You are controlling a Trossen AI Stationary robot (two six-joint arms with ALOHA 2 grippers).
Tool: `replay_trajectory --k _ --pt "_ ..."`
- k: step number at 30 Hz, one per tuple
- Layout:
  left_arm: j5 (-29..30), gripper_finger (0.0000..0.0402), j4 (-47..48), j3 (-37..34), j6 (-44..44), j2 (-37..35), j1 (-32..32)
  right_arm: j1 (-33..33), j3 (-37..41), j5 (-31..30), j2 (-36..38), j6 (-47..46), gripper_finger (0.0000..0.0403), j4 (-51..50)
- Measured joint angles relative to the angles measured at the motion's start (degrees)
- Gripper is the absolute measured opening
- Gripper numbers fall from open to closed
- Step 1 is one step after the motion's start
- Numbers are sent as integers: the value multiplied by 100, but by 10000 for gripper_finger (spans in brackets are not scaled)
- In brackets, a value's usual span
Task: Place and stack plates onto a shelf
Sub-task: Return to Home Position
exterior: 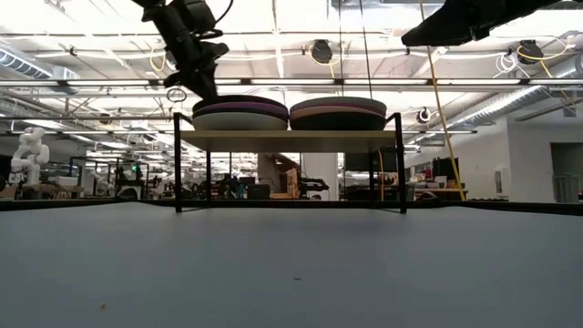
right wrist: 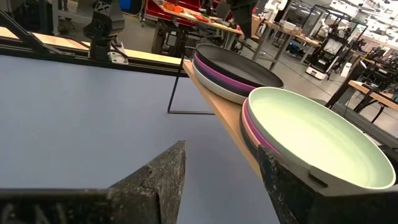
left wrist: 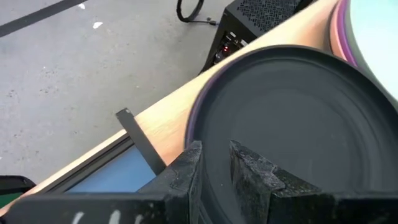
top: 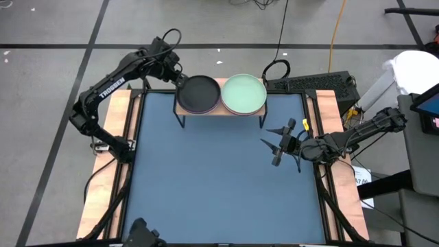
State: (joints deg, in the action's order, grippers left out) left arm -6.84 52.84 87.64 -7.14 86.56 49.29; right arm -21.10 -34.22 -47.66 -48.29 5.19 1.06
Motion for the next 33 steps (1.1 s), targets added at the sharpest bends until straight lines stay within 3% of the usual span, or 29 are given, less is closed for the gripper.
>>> replay_trajectory --k 10,17,22,30,33 --pt "9 85 56 0 537 0 -740 -2 0 450 0 -13 180 4" --pt "1212 85 -247 0 654 -7 -1961 -2 0 829 0 -114 151 -2" --pt "1379 85 -826 -31 613 -180 -2830 -2 0 1367 0 -412 110 17" --pt "2107 85 -2559 -1592 386 -1017 -4272 -72 0 1775 2 -460 15 90" --pt "2302 83 -3402 -2249 291 -1494 -4716 -109 0 1728 2 -312 5 112"
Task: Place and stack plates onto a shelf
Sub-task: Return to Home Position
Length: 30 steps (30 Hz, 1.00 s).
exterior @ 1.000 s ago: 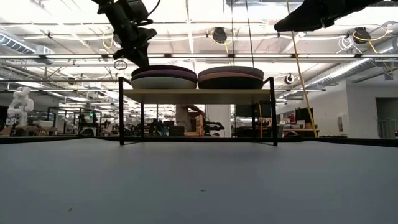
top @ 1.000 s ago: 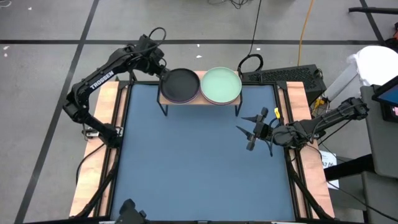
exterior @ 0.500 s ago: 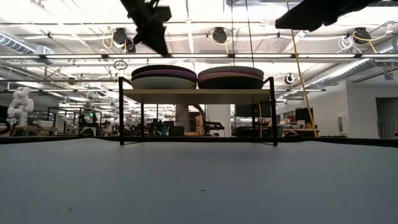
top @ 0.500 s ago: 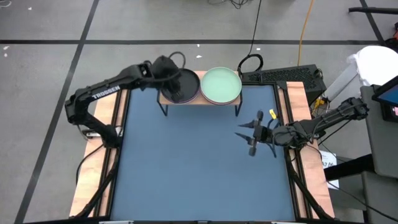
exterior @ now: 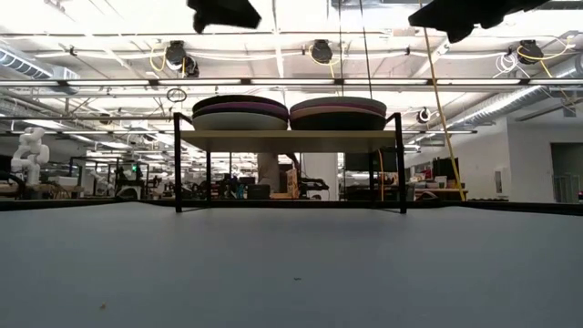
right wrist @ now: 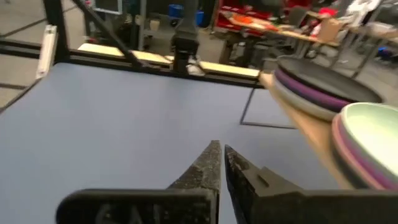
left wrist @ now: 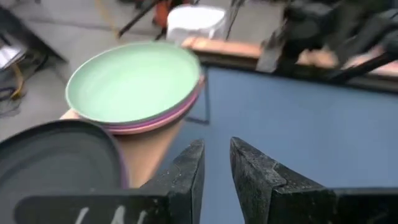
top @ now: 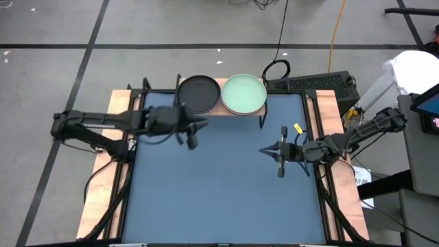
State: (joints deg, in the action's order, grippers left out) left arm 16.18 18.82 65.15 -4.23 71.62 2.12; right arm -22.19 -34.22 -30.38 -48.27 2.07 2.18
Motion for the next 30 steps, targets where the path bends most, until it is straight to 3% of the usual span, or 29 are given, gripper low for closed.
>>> replay_trajectory --k 9,14,18,30 --pt "204 11 -1791 -1741 287 -1332 -1250 -5 0 -100 23 435 1 230" --pt "919 4 -2198 -2467 439 -1852 -1755 -3 1 82 83 633 1 232" --pt "968 3 -2253 -2781 569 -2163 -1970 -5 181 610 258 904 0 245" --pt "979 2 -2425 -3654 910 -2645 -2181 286 1938 1514 1307 1360 0 1962"
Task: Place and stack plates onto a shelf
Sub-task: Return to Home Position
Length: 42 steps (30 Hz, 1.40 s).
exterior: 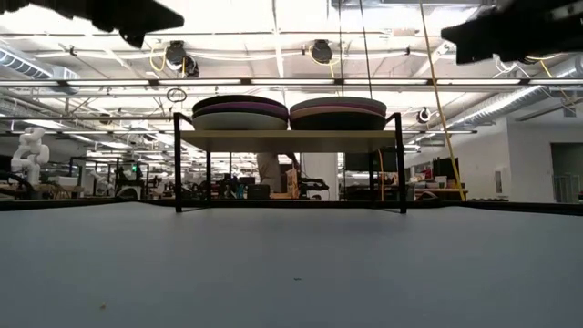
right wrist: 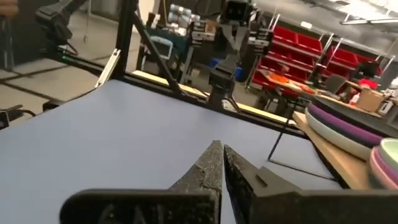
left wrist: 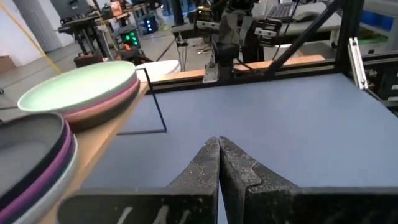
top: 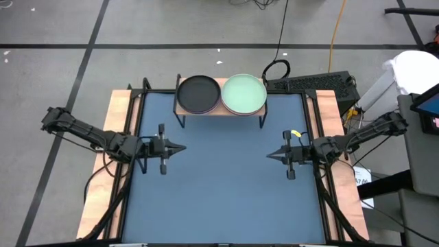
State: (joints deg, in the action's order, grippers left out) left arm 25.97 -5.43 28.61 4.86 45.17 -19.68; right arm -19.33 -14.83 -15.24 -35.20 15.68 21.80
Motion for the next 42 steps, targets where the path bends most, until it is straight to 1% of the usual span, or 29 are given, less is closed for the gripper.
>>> replay_trajectory --k 3,7,13,18,22,30,33,38,42 --pt "-193 2 -72 -256 11 -172 4 126 354 216 222 -122 0 233" --pt "-496 1 -75 -542 214 -493 2 284 594 559 419 -308 0 237" --pt "-518 1 -77 -984 256 -1175 4 472 694 1250 442 -579 0 103" --pt "-878 1 -82 -1321 239 -1711 7 574 711 1553 442 -695 0 -18" --pt "-1098 1 -68 -1523 192 -2029 9 625 713 1685 442 -750 0 -142" --pt "-1121 1 -30 -1859 212 -2470 11 717 713 1704 442 -748 0 -361" --pt "-1250 1 -13 -1928 205 -2580 11 746 713 1704 442 -749 0 -494" --pt "-1538 1 -48 -2089 188 -2804 11 765 713 1706 442 -793 0 -499" --pt "-1551 1 -64 -2254 164 -3031 11 765 811 1744 442 -795 0 -445"
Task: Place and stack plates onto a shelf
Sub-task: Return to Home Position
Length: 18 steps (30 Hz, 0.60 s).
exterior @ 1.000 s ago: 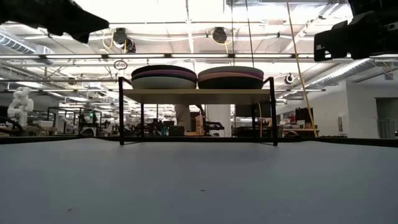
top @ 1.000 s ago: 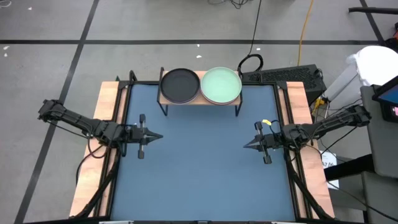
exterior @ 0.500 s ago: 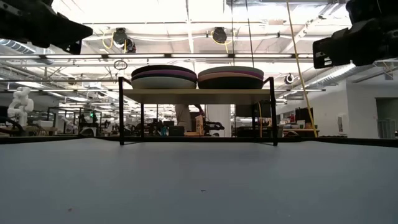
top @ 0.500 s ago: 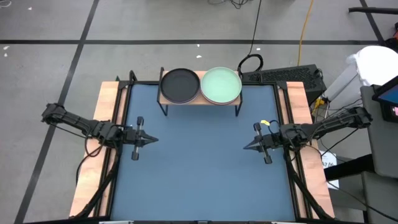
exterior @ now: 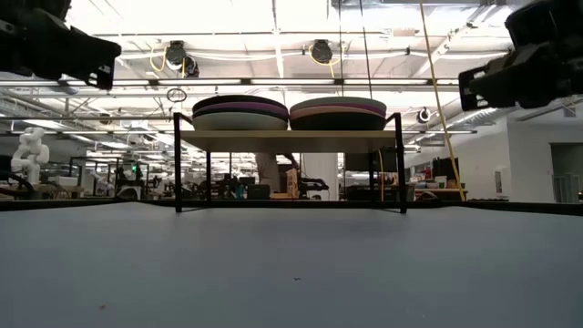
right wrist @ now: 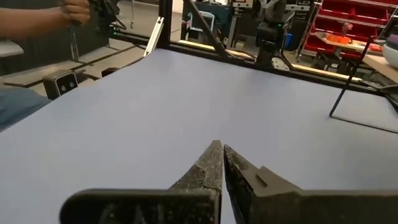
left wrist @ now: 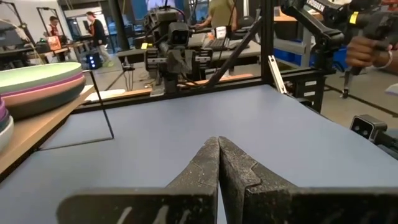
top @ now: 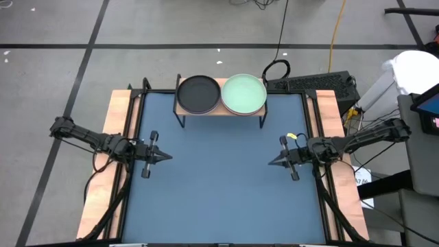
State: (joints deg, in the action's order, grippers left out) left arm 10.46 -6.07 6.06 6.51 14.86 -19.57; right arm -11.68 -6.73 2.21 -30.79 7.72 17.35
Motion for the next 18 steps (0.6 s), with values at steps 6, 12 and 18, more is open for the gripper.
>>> replay_trajectory --k 6,12,18 --pt "-2 1 -8 -208 -22 -271 0 1 457 -35 1 -81 0 854" --pt "-15 1 86 -369 -102 -606 112 7 523 -40 2 -131 0 766" --pt "-55 1 507 -372 -116 -985 195 7 530 -41 93 -118 0 667"
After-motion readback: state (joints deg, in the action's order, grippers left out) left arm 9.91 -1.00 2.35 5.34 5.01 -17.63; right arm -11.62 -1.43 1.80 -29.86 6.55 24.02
